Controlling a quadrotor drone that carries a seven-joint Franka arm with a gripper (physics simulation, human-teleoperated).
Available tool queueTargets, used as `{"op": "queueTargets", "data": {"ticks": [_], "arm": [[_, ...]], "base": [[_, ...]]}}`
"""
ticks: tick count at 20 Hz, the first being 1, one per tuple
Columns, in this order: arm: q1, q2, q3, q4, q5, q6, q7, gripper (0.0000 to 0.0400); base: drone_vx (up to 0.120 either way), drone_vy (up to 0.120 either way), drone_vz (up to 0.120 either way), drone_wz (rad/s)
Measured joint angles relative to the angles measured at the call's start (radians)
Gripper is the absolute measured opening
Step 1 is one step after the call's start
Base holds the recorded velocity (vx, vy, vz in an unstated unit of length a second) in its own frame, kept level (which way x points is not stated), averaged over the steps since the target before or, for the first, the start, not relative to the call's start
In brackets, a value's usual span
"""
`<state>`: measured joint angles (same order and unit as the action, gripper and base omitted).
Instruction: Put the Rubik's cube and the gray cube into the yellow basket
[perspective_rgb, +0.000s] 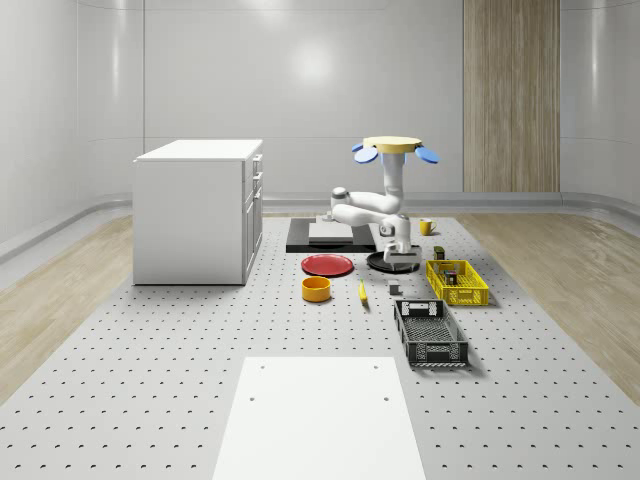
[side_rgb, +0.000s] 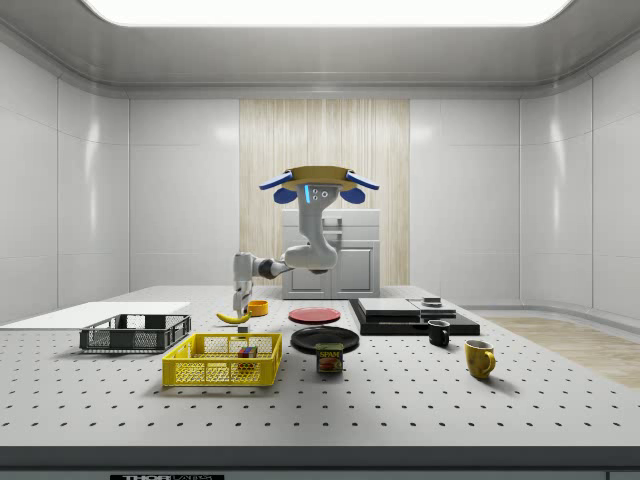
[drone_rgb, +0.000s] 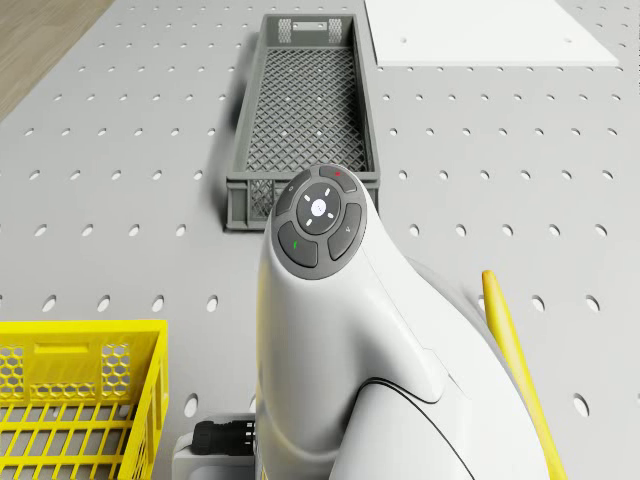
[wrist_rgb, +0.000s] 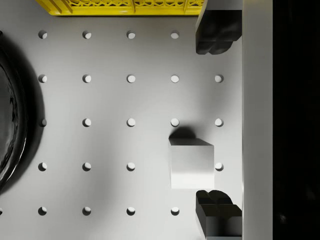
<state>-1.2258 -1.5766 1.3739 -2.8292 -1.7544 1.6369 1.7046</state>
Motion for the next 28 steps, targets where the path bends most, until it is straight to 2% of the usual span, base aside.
{"op": "queueTargets", "data": {"ticks": [7, 12, 22, 28], "arm": [[0.000, -0.001, 0.000, 0.000, 0.000, 0.001, 0.000, 0.0400], [-0.003, -0.002, -0.017, 0.003, -0.015, 0.008, 0.001, 0.0400], [-0.025, 0.002, -0.139, 0.034, -0.130, 0.050, 0.003, 0.0400], [-0.056, 0.017, -0.154, 0.069, -0.146, 0.052, 0.003, 0.0400]], "base": [[0.000, -0.120, -0.051, 0.000], [0.000, 0.000, 0.000, 0.000], [0.000, -0.020, 0.000, 0.000], [0.000, 0.000, 0.000, 0.000]]}}
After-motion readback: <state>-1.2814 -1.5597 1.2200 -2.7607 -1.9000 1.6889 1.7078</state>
